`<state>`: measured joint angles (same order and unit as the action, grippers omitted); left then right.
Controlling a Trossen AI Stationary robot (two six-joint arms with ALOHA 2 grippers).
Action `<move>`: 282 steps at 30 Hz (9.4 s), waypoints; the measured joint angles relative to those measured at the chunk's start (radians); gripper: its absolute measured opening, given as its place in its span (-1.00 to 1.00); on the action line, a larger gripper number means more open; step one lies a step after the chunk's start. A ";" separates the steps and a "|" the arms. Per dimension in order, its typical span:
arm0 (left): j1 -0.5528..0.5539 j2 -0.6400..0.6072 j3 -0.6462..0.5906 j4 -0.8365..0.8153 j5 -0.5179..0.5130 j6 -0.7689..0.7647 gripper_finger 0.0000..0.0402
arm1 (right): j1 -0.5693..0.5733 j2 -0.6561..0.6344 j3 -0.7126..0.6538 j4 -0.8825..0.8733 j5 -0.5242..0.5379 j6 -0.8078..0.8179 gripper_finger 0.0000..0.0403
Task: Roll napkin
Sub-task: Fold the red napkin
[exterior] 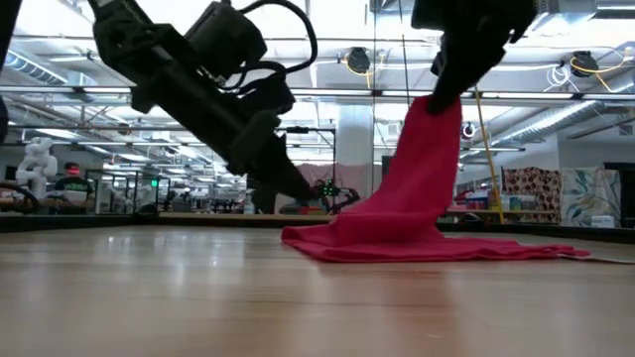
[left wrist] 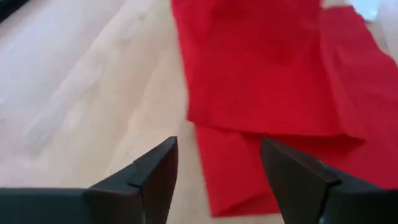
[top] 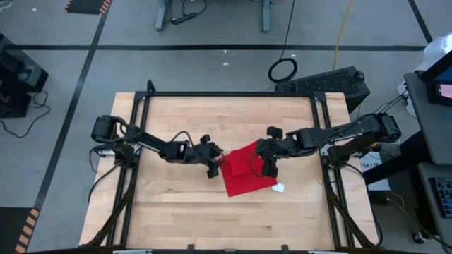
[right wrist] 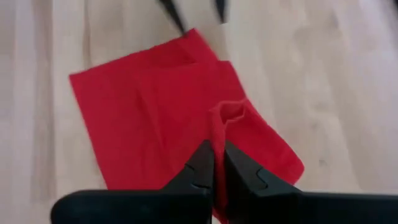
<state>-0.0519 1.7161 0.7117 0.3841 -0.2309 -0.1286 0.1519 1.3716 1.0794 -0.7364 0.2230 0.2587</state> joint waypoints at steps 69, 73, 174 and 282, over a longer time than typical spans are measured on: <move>0.090 -0.275 0.140 -0.138 0.125 0.265 -0.99 | 0.046 -0.022 0.003 -0.011 0.225 -0.007 -0.96; 0.103 -0.325 0.141 -0.149 0.082 0.322 -0.99 | 0.044 -0.037 0.005 0.012 0.231 -0.016 -0.96; -0.109 -0.198 0.141 -0.271 0.195 0.128 -0.94 | 0.139 0.037 0.005 -0.076 -0.099 0.151 -0.96; -0.324 0.198 0.140 0.198 -0.089 -0.248 0.17 | 0.589 0.087 0.005 -0.092 0.377 0.698 -0.14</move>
<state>-0.3756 1.9138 0.8516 0.5820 -0.3195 -0.3766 0.7413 1.4586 1.0847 -0.8282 0.5997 0.9566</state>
